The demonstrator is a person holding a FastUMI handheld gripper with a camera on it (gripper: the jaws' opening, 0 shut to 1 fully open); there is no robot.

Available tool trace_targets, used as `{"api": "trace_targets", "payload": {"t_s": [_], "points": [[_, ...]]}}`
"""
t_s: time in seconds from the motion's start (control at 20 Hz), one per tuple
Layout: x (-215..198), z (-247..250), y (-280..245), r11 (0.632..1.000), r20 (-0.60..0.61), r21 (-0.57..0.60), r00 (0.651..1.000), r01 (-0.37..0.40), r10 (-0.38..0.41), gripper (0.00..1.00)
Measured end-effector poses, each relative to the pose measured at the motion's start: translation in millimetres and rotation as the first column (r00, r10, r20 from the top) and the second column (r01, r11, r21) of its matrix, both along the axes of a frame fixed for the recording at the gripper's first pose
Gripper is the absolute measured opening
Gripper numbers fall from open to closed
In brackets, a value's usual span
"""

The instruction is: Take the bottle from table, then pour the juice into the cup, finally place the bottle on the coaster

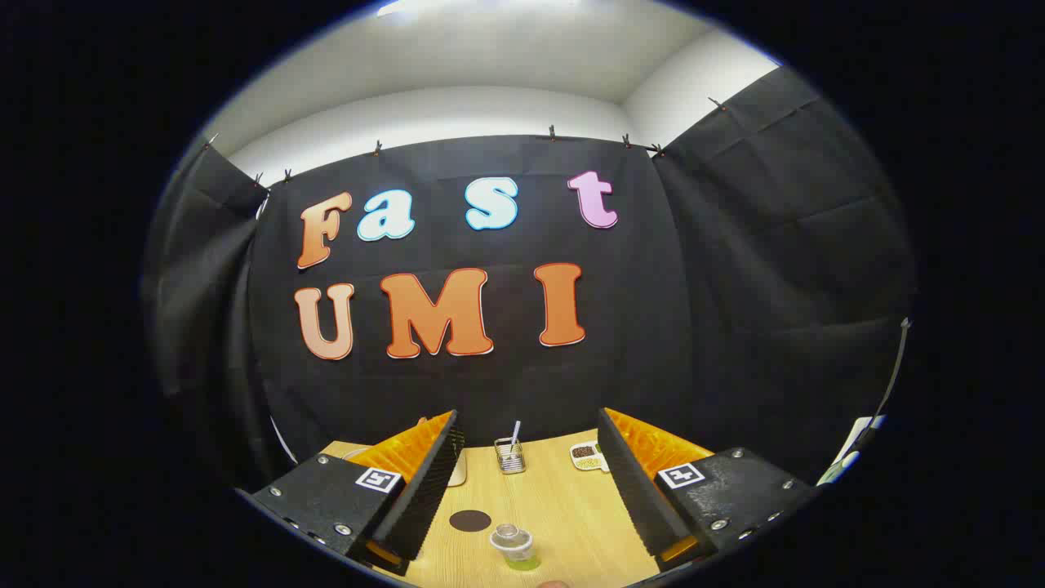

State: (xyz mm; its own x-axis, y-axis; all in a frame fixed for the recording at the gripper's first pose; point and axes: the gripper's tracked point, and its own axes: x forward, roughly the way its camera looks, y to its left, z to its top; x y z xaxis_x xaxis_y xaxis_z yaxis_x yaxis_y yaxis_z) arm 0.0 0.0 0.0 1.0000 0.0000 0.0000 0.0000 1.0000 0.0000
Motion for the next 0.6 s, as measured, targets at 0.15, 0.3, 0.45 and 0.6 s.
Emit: {"api": "trace_targets", "payload": {"t_s": [0.15,0.3,0.45,0.6], "points": [[-1,2,1,1.000,0.001,-0.023,1.000,-0.006,0.006,0.98],[-1,2,6,0.999,0.002,-0.037,1.000,-0.017,0.018,0.98],[0,1,9,0.998,0.003,-0.061,1.000,-0.018,0.019,0.98],[3,1,15,0.997,0.004,-0.079,1.000,-0.025,0.026,0.98]]}}
